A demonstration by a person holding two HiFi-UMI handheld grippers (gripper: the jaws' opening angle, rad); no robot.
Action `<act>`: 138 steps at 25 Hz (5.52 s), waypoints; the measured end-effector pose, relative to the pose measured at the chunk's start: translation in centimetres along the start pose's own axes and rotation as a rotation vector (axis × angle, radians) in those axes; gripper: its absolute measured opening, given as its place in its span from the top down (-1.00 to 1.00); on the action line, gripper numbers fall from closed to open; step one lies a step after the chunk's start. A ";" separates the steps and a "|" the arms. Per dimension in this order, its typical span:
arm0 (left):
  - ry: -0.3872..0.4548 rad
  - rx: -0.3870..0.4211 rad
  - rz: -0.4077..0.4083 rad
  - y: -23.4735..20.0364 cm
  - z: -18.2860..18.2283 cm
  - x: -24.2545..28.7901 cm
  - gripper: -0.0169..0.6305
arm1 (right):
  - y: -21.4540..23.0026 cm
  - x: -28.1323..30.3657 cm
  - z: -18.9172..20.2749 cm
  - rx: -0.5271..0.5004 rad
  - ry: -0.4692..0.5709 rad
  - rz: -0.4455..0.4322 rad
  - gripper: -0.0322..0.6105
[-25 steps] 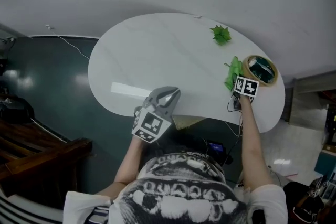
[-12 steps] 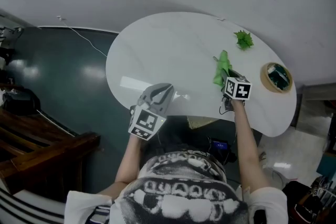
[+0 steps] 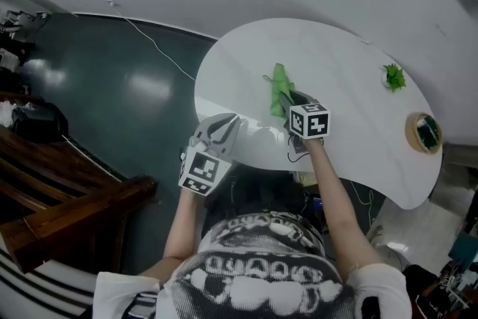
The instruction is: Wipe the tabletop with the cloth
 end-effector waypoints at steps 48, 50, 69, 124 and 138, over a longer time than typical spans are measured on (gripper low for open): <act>0.088 0.137 0.219 12.9 -9.6 7.2 0.90 | 16.8 -14.2 9.1 0.214 -0.008 0.211 0.66; 0.111 0.148 0.231 14.4 -10.7 7.2 0.91 | 18.1 -16.6 9.8 0.218 0.007 0.230 0.66; 0.189 0.224 0.297 28.7 -17.6 8.4 0.91 | 35.7 -41.3 18.5 0.352 0.136 0.530 0.66; -0.100 -0.068 -0.165 8.3 10.3 -21.5 0.90 | -16.1 -4.7 16.5 -0.100 -0.089 -0.113 0.66; -0.069 -0.102 -0.121 6.9 13.3 -21.9 0.91 | -15.3 -2.4 20.1 -0.142 -0.231 -0.003 0.66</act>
Point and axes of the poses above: the fingertips, and each gripper's own axes: x forward along the fingers, y to its right, z out of its underside, the point moved 6 cm from there along -x, backward along the fingers, and after that the axes turned 12 degrees about x, right-handed, at the moved point
